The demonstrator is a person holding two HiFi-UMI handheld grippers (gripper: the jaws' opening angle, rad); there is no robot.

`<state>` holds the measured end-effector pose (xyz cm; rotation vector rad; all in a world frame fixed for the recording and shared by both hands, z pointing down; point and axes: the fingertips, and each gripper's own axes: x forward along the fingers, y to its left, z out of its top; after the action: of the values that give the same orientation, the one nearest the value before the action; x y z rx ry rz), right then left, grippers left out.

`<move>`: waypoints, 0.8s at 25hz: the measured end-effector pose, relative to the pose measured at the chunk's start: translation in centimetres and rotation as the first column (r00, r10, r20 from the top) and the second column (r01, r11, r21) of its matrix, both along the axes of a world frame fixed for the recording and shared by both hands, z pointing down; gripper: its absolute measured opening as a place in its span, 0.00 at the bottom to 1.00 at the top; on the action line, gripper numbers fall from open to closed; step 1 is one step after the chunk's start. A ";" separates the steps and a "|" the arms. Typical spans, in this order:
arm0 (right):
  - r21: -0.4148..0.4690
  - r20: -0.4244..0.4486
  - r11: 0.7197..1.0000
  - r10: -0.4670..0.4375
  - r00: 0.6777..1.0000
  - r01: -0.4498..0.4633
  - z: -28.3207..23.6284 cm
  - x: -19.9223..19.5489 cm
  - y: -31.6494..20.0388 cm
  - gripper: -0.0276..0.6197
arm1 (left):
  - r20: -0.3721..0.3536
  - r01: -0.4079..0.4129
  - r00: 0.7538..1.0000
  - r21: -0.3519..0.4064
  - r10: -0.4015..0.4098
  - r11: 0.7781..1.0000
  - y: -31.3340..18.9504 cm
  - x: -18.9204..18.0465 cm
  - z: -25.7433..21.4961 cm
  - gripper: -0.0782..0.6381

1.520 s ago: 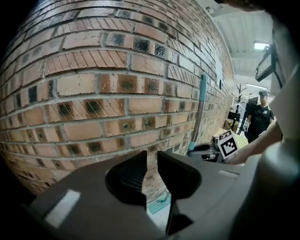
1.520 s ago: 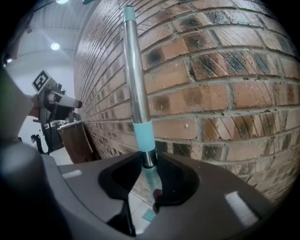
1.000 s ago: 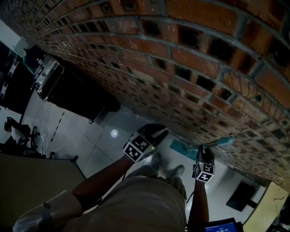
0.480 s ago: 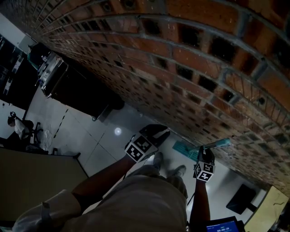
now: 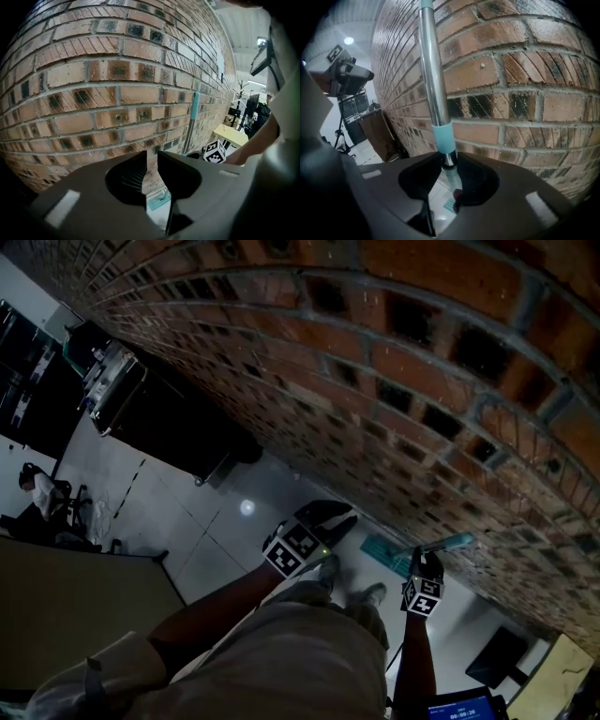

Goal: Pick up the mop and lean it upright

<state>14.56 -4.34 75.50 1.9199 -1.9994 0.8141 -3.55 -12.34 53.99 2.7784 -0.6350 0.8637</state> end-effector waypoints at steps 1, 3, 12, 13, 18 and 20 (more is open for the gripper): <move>-0.007 0.001 1.000 -0.003 1.000 0.003 0.4 -0.1 0.0 0.21 | 0.001 0.003 1.000 -0.002 -0.003 1.000 -0.1 -0.1 0.1 0.24; -0.025 0.004 1.000 -0.006 1.000 0.006 1.4 -0.1 0.0 0.21 | -0.001 0.006 1.000 -0.004 -0.006 1.000 -0.2 -0.3 0.2 0.24; -0.068 0.013 0.998 -0.017 1.000 0.017 3.5 -0.6 -0.2 0.21 | 0.013 0.009 1.000 -0.018 -0.009 1.000 -0.5 -1.0 0.7 0.24; -0.071 0.012 0.997 -0.016 1.000 0.017 3.7 -0.7 -0.3 0.21 | 0.015 0.010 1.000 -0.017 -0.009 1.000 -0.6 -1.1 0.7 0.24; -0.092 0.007 0.995 -0.032 0.999 0.033 5.0 -0.9 -0.6 0.21 | 0.017 0.008 1.000 -0.018 -0.008 1.000 -1.0 -1.4 0.9 0.24; -0.094 0.007 0.995 -0.034 0.999 0.035 5.3 -1.0 -0.9 0.21 | 0.022 0.008 1.000 -0.020 -0.008 1.000 -1.0 -1.5 1.1 0.24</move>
<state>13.55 -5.22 80.78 1.8283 -1.9553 0.8881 -5.09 -13.39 55.07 2.7504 -0.6370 0.8947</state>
